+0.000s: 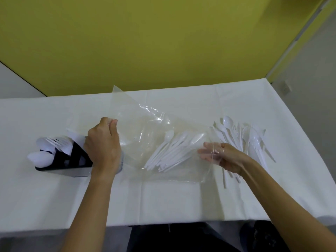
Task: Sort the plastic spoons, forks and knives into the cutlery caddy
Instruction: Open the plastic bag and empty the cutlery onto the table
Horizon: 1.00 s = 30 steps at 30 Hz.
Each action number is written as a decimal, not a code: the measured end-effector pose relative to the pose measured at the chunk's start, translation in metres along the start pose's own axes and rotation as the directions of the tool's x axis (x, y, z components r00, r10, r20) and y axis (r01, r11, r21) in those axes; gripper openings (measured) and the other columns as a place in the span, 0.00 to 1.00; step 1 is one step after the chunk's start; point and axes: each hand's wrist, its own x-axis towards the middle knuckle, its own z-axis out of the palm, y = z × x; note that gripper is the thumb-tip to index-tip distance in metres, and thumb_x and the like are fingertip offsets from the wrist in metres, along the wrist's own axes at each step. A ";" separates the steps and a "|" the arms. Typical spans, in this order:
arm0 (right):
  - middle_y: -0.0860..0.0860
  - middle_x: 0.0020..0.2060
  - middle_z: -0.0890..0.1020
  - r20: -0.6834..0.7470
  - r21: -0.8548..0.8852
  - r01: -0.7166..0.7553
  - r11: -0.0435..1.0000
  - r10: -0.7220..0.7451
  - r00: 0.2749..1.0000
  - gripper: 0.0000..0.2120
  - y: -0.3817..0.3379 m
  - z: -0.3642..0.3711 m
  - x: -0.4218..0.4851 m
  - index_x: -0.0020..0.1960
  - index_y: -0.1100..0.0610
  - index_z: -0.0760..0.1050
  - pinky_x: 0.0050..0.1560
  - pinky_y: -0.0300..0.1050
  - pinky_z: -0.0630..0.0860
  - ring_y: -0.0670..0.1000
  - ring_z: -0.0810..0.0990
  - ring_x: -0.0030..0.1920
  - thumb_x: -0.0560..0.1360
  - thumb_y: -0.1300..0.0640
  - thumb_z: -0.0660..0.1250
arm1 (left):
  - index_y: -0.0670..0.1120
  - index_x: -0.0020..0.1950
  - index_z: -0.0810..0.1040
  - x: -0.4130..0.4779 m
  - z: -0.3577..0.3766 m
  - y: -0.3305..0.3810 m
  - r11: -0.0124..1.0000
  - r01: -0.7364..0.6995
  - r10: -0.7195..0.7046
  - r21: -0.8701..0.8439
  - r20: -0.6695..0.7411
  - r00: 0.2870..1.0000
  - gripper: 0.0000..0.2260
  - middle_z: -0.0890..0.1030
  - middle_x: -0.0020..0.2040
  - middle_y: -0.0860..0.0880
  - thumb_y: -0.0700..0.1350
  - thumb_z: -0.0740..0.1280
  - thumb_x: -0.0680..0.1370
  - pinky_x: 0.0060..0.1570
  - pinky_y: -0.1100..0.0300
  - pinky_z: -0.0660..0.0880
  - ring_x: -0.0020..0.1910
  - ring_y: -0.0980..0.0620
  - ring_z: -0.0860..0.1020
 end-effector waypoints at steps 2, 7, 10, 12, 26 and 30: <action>0.60 0.48 0.83 -0.026 0.070 0.077 0.995 -0.075 0.997 0.05 -0.002 0.000 -0.002 0.49 0.64 0.76 0.43 0.39 0.82 0.54 0.86 0.43 0.75 0.62 0.66 | 0.43 0.49 0.78 -0.002 0.000 -0.001 1.000 -0.002 0.002 0.015 0.006 1.000 0.13 0.82 0.39 0.42 0.49 0.59 0.82 0.37 0.48 0.75 0.40 0.37 0.78; 0.51 0.65 0.77 0.382 -0.207 0.201 0.957 -0.110 0.918 0.24 0.007 -0.004 0.005 0.68 0.58 0.71 0.58 0.47 0.78 0.54 0.78 0.62 0.74 0.55 0.68 | 0.42 0.49 0.78 -0.005 0.002 0.001 0.999 -0.029 0.028 0.025 0.028 0.999 0.13 0.82 0.39 0.43 0.49 0.58 0.82 0.35 0.50 0.69 0.40 0.38 0.78; 0.52 0.62 0.80 0.420 -0.615 0.425 0.664 -0.179 0.889 0.16 0.009 -0.005 0.014 0.66 0.57 0.75 0.56 0.42 0.78 0.50 0.80 0.58 0.78 0.64 0.62 | 0.42 0.49 0.77 -0.005 0.002 0.001 0.999 -0.037 0.036 0.028 0.032 0.999 0.13 0.82 0.39 0.43 0.49 0.58 0.82 0.35 0.50 0.71 0.40 0.38 0.78; 0.50 0.55 0.83 0.468 -0.797 0.523 0.303 -0.238 0.851 0.12 0.013 -0.007 0.020 0.60 0.54 0.80 0.54 0.39 0.77 0.46 0.81 0.52 0.78 0.61 0.64 | 0.42 0.48 0.77 -0.004 0.003 0.000 0.999 -0.043 0.042 0.026 0.032 0.999 0.14 0.82 0.39 0.43 0.49 0.57 0.82 0.35 0.49 0.72 0.39 0.39 0.78; 0.51 0.57 0.80 0.794 -0.561 0.486 -0.670 -0.270 0.544 0.27 0.029 0.029 0.058 0.62 0.56 0.73 0.57 0.48 0.75 0.55 0.79 0.54 0.65 0.50 0.60 | 0.42 0.49 0.77 -0.007 0.008 -0.001 0.995 -0.065 0.060 0.077 0.063 0.996 0.13 0.82 0.39 0.43 0.49 0.57 0.82 0.34 0.50 0.71 0.40 0.38 0.78; 0.51 0.40 0.78 0.776 -0.517 0.410 -0.751 -0.210 0.595 0.19 0.022 0.036 0.056 0.47 0.57 0.77 0.45 0.46 0.66 0.55 0.76 0.40 0.65 0.49 0.54 | 0.40 0.49 0.77 0.001 0.005 -0.004 0.978 -0.142 0.134 0.155 0.062 0.989 0.14 0.82 0.39 0.41 0.48 0.57 0.82 0.32 0.51 0.67 0.39 0.37 0.78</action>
